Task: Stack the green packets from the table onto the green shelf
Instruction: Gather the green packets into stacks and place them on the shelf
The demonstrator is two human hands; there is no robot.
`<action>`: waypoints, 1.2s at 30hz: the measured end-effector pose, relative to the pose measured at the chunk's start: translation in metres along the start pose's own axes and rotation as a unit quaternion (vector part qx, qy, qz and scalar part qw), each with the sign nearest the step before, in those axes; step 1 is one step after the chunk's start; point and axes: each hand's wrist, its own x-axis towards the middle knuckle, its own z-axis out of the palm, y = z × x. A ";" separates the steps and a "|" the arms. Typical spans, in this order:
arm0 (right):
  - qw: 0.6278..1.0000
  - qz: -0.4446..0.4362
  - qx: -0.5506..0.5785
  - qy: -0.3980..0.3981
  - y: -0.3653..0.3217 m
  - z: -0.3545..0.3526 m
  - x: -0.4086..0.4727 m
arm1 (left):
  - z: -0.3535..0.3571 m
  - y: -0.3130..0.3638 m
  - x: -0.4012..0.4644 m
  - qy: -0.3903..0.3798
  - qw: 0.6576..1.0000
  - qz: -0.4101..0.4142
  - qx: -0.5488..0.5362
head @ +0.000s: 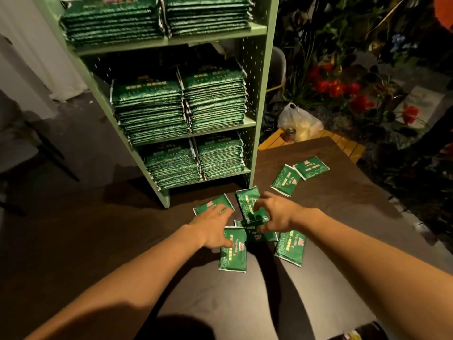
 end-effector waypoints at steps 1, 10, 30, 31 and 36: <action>1.000 0.008 0.006 -0.010 0.001 0.008 0.007 | 0.006 0.000 0.004 0.003 1.000 -0.016 -0.002; 0.997 0.051 -0.042 -0.050 -0.002 0.071 0.054 | 0.048 -0.017 0.043 0.004 0.986 -0.162 -0.034; 0.997 0.067 -0.034 0.035 -0.005 0.124 0.039 | 0.084 -0.010 0.046 0.075 0.990 -0.114 -0.041; 0.996 0.071 -0.034 0.039 -0.009 0.128 0.033 | 0.088 -0.009 0.038 0.082 0.989 -0.113 -0.045; 0.995 0.083 -0.038 0.045 -0.023 0.143 0.007 | 0.108 -0.006 0.012 0.103 0.987 -0.109 -0.066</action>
